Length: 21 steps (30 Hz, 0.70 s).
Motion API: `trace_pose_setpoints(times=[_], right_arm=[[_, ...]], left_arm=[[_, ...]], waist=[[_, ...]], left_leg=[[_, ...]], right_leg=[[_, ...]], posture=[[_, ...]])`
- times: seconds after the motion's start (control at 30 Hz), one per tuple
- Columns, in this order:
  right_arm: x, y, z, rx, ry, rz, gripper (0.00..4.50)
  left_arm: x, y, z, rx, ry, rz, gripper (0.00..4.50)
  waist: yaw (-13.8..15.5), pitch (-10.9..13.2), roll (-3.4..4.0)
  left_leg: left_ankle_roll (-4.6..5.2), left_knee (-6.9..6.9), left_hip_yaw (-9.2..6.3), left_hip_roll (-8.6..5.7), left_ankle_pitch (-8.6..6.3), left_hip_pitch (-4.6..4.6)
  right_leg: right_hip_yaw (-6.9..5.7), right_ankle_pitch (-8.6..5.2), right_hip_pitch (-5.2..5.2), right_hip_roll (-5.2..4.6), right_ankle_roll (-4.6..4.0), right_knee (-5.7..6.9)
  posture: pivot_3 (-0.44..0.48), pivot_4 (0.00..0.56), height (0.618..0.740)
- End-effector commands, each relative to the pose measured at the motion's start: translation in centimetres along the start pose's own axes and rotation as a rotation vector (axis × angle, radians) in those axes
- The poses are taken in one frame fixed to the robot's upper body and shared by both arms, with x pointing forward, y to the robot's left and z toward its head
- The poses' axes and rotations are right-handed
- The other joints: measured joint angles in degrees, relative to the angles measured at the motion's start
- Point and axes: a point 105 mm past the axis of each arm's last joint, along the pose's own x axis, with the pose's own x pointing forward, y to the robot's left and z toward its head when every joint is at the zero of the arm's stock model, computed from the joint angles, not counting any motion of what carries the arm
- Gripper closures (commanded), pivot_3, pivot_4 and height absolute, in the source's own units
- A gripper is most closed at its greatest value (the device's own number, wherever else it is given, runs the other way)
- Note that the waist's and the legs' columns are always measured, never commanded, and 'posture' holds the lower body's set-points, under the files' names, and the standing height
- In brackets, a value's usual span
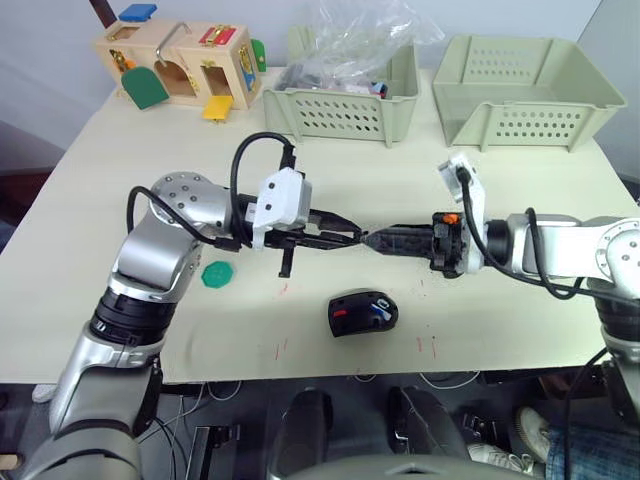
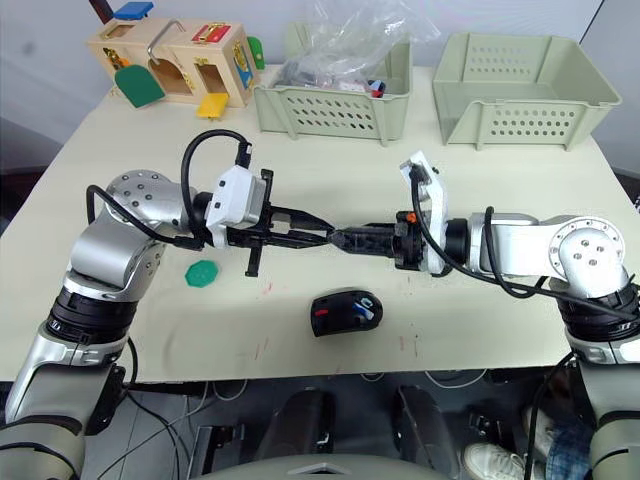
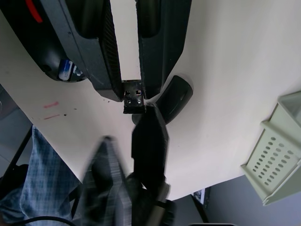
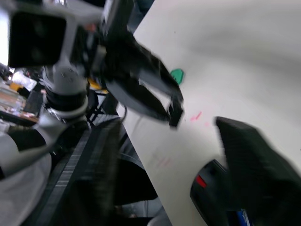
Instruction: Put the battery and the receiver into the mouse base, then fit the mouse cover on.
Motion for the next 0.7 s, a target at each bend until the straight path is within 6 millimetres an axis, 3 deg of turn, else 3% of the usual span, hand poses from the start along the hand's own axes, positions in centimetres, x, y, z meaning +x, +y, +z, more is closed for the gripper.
trace_pose_setpoints(times=[0.03, 0.37, 0.5, 0.7], right_arm=[[0.07, 0.94, 0.58, -0.002, -0.019, 0.043, 1.58], [0.37, 0.27, -0.09, 0.027, 0.018, 0.026, 1.58], [0.42, 0.25, -0.14, 0.032, 0.016, 0.027, 2.58], [0.5, 0.2, -0.13, 0.041, 0.002, 0.026, 2.58]], left_arm=[[-0.01, 0.09, 0.96, 0.059, -0.012, -0.006, 4.47], [0.03, 0.11, 0.92, 0.068, -0.016, 0.006, 4.47], [0.02, 0.33, 0.83, 0.071, -0.018, 0.01, 4.47], [-0.06, 0.42, 0.62, 0.081, -0.012, 0.006, 4.47]], waist=[[0.0, 0.0, 0.0], [0.0, 0.0, 0.0], [0.0, 0.0, 0.0], [0.0, 0.0, 0.0]], left_leg=[[0.0, 0.0, 0.0, 0.0, 0.0, -0.01], [0.0, 0.0, 0.0, 0.02, 0.0, -0.02], [0.0, 0.01, 0.01, 0.02, 0.0, -0.02], [0.0, 0.0, 0.01, 0.02, 0.0, -0.02]], right_leg=[[0.0, 0.0, -0.01, 0.0, 0.0, 0.0], [0.01, 0.01, -0.03, 0.01, 0.02, 0.02], [0.01, 0.01, -0.03, 0.01, 0.02, 0.02], [0.01, 0.01, -0.04, 0.02, 0.02, 0.03]], posture=[[0.0, 0.15, 0.74], [0.0, 0.15, 0.74], [0.0, 0.15, 0.74], [0.0, 0.15, 0.74]])
